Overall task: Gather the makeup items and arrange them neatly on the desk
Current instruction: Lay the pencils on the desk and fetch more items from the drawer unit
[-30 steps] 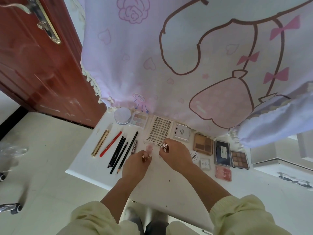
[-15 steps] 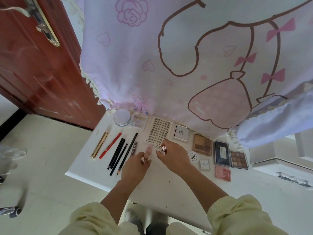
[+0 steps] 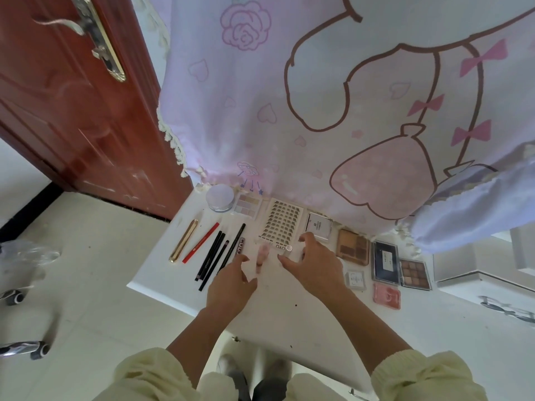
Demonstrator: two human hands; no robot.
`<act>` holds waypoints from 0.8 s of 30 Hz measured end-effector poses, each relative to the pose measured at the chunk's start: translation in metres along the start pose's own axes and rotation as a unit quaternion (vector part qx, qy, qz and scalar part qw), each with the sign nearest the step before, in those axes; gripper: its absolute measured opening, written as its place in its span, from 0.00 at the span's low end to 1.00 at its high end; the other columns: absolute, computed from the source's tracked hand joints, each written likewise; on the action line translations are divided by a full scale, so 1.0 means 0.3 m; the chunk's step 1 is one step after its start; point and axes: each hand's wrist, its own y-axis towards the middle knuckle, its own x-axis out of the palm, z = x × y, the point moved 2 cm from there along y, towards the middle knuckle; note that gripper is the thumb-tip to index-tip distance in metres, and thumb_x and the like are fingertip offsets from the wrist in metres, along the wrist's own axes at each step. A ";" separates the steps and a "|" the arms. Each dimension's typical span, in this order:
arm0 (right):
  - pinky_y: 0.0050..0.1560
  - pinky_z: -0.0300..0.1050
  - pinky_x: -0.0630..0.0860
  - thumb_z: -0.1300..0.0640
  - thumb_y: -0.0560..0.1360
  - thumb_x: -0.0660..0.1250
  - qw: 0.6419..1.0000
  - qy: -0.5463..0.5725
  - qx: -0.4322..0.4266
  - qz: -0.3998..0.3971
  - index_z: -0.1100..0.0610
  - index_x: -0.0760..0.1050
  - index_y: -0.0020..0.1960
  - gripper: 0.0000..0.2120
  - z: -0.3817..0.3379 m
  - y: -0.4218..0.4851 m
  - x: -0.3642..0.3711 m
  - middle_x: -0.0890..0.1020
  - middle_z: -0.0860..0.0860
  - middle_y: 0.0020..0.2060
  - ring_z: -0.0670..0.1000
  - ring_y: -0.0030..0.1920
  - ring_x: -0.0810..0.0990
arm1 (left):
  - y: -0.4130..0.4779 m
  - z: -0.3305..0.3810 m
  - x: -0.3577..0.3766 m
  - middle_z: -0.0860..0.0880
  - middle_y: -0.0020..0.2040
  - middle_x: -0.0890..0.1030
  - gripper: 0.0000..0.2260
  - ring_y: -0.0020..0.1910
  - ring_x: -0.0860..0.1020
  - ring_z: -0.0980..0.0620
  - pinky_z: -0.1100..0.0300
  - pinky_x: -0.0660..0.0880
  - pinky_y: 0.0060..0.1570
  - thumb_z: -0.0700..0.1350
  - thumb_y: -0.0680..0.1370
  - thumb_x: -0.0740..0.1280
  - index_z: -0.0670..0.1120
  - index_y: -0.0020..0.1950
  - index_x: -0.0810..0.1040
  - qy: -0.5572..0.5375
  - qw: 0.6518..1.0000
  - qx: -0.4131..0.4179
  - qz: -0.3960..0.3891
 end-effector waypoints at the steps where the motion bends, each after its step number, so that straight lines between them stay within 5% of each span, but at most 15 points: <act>1: 0.46 0.46 0.74 0.35 0.71 0.65 1.000 0.008 0.012 0.013 0.50 0.64 0.60 0.26 0.008 -0.013 -0.005 0.80 0.46 0.48 0.51 0.46 0.80 | -0.010 -0.005 -0.009 0.57 0.44 0.77 0.21 0.42 0.76 0.59 0.64 0.72 0.43 0.52 0.75 0.69 0.53 0.66 0.69 -0.005 1.000 0.000 0.012; 6: 0.43 0.45 0.70 0.38 0.72 0.67 0.998 0.023 0.059 -0.016 0.52 0.66 0.52 0.21 0.038 -0.088 0.038 0.76 0.46 0.44 0.50 0.44 0.76 | -0.065 -0.040 -0.038 0.56 0.55 0.74 0.17 0.47 0.73 0.58 0.65 0.68 0.45 0.50 0.76 0.67 0.52 0.64 0.73 0.011 0.999 0.000 0.040; 10: 0.46 0.45 0.72 0.40 0.75 0.64 0.997 0.002 0.002 -0.076 0.53 0.70 0.53 0.17 0.020 -0.147 0.107 0.77 0.47 0.46 0.50 0.47 0.76 | -0.155 -0.095 -0.037 0.53 0.56 0.76 0.11 0.50 0.75 0.55 0.62 0.72 0.50 0.49 0.76 0.67 0.51 0.58 0.76 -0.024 0.998 -0.024 0.062; 16: 0.46 0.42 0.69 0.45 0.78 0.61 0.979 -0.028 -0.143 -0.143 0.54 0.70 0.56 0.14 -0.034 -0.253 0.165 0.76 0.48 0.48 0.49 0.47 0.75 | -0.371 -0.180 -0.034 0.51 0.57 0.76 0.10 0.54 0.76 0.53 0.60 0.72 0.52 0.49 0.77 0.65 0.51 0.57 0.77 -0.016 0.984 -0.125 0.123; 24: 0.55 0.47 0.72 0.48 0.76 0.62 0.888 -0.103 -0.382 -0.236 0.57 0.70 0.56 0.15 -0.193 -0.560 0.274 0.77 0.52 0.52 0.53 0.55 0.76 | -0.865 -0.324 0.003 0.50 0.60 0.75 0.12 0.61 0.73 0.51 0.58 0.72 0.57 0.51 0.77 0.65 0.51 0.59 0.77 -0.009 0.938 -0.282 0.202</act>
